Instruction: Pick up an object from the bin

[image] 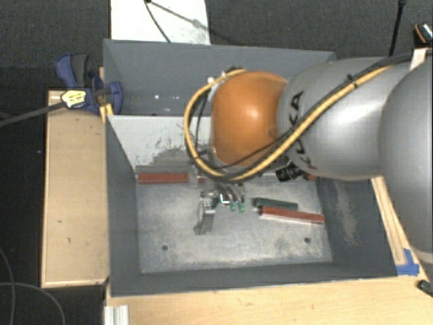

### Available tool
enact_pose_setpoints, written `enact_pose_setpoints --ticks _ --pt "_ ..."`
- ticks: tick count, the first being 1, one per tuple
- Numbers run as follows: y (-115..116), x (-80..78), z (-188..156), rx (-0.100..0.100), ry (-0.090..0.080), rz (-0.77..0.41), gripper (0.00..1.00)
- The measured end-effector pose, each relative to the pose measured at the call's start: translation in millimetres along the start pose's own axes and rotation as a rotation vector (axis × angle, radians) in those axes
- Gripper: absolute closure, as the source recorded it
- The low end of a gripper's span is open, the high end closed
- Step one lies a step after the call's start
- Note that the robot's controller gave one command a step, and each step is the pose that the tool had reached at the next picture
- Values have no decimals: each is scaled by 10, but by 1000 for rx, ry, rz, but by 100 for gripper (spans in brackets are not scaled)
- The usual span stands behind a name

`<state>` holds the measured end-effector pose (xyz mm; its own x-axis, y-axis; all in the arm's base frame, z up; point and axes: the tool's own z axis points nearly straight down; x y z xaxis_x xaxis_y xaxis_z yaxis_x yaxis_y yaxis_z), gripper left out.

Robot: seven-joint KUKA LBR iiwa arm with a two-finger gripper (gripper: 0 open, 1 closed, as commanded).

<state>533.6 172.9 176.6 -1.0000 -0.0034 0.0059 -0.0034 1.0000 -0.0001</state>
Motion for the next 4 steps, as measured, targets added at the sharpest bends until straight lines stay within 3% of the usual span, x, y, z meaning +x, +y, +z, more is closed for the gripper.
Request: enact_pose_setpoints --ticks 1,2,3,4 --pt "-445 -336 555 2 -3 -52 0" --pt "-926 -522 1072 2 -2 -339 0" --pt "-904 -528 1055 0 -4 -334 100" --pt "-1200 -392 -626 5 -15 -740 100"
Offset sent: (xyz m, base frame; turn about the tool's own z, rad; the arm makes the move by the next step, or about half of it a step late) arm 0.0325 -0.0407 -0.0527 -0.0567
